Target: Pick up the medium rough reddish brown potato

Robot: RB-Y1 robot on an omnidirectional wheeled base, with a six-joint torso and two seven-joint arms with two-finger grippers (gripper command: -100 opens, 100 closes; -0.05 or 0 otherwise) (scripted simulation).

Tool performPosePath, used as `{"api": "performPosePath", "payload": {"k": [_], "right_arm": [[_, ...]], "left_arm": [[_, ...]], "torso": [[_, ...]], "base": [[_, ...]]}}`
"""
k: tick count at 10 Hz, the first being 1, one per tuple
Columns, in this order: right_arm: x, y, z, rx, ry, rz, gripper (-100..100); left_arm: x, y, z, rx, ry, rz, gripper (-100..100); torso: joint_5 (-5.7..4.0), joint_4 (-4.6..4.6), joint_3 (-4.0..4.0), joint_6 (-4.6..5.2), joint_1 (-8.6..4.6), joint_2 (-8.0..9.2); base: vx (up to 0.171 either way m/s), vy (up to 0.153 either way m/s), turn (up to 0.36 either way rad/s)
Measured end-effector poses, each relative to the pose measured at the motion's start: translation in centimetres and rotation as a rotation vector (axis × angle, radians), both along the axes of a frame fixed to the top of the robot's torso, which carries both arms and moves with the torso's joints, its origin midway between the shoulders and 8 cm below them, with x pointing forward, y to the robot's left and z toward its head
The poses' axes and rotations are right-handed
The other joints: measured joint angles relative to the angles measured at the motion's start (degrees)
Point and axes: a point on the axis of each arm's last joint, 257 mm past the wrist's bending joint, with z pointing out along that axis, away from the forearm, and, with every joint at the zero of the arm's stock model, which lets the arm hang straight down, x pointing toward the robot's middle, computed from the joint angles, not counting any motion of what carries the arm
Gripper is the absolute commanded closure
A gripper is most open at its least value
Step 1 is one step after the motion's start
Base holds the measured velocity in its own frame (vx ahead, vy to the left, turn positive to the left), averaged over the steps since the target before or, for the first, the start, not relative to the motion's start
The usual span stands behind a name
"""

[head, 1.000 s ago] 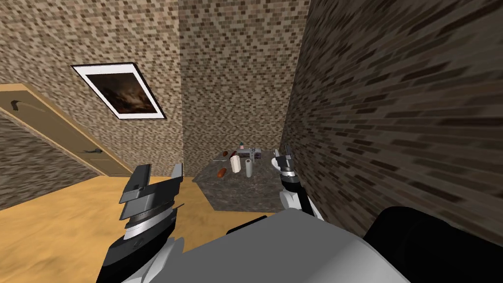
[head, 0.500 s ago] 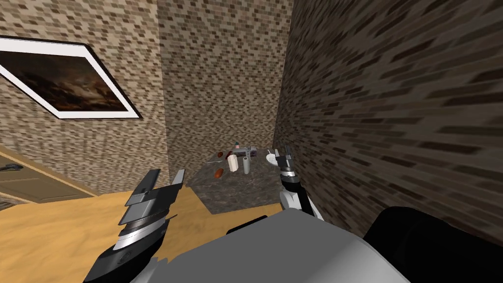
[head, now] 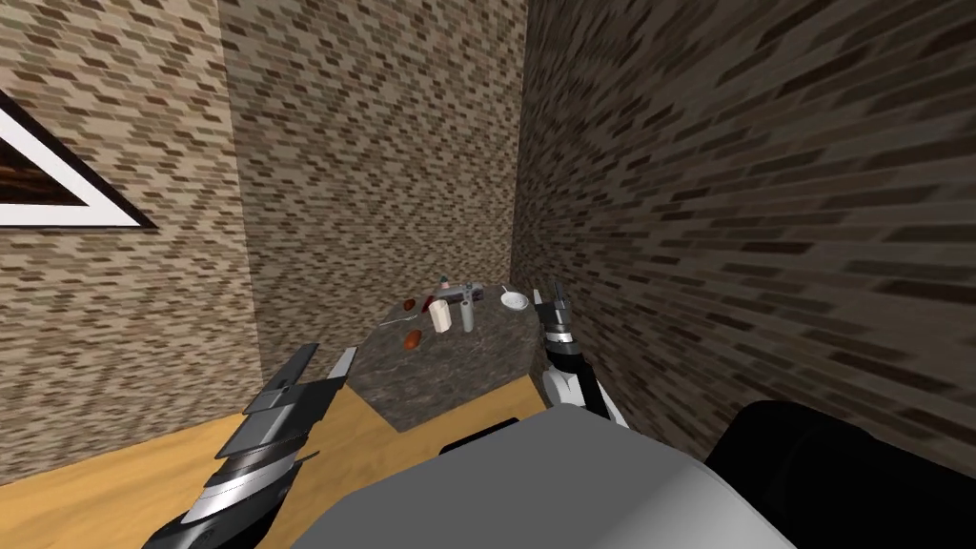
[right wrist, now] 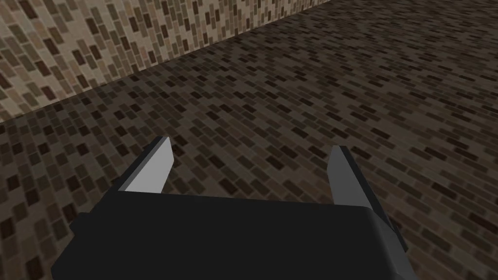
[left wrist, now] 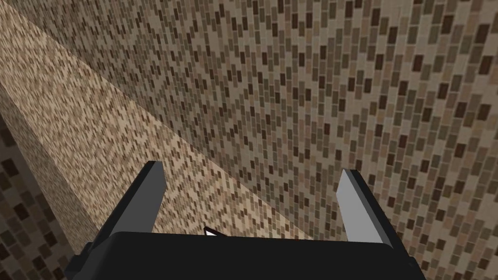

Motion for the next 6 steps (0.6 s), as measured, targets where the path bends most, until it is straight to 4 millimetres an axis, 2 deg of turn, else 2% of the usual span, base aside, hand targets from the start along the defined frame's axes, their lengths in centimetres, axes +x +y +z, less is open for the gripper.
{"api": "performPosePath", "payload": {"k": [2, 6], "right_arm": [[0.0, 0.0, 0.0, 0.0, 0.0, 0.0, 0], [0.0, 0.0, 0.0, 0.0, 0.0, 0.0, 0]], "left_arm": [[-0.5, 0.7, -1.3, 0.003, 0.053, -0.002, -100], [-2.2, 3.7, -6.2, 0.018, 0.242, 0.003, -100]], "torso": [[-0.02, -0.03, -0.08, -0.02, -0.09, -0.14], [0.02, -0.03, -0.09, -0.02, 0.06, -0.15]], "base": [[-0.064, 0.073, -0.305], [-0.07, 0.086, -0.412]]}}
